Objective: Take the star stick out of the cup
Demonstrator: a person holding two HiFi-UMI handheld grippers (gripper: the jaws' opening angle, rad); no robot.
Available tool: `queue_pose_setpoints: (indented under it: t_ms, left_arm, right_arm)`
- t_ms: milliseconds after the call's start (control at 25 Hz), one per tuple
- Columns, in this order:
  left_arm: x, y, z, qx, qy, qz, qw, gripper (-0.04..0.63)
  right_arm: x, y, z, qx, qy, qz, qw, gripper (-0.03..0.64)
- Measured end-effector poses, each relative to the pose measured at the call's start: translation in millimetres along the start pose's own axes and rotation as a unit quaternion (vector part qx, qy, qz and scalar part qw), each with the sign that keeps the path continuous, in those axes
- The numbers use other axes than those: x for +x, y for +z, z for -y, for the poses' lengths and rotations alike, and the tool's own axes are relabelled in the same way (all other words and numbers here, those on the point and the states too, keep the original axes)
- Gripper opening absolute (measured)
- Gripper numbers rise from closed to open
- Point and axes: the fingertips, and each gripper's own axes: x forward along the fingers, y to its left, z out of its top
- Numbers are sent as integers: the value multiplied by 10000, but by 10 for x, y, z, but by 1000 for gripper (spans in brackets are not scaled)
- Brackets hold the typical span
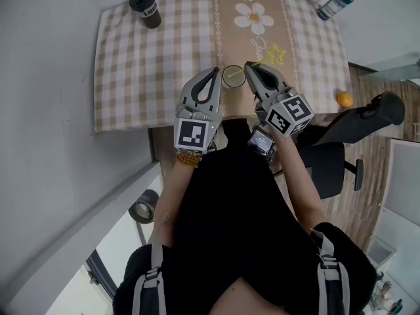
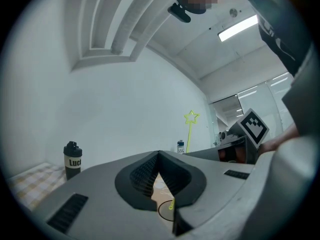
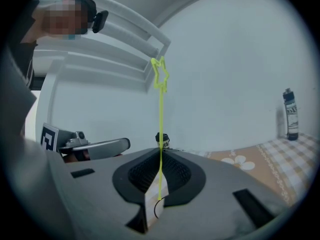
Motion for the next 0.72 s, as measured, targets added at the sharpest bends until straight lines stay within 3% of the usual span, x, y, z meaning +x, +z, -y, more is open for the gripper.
queue_pose_setpoints:
  t_ms: [720]
  left_arm:
    - [-42,-129,-48,-91,24,-124,9999,0]
  right_arm:
    - [-33,-121,-61,41,1,-39,10000,11]
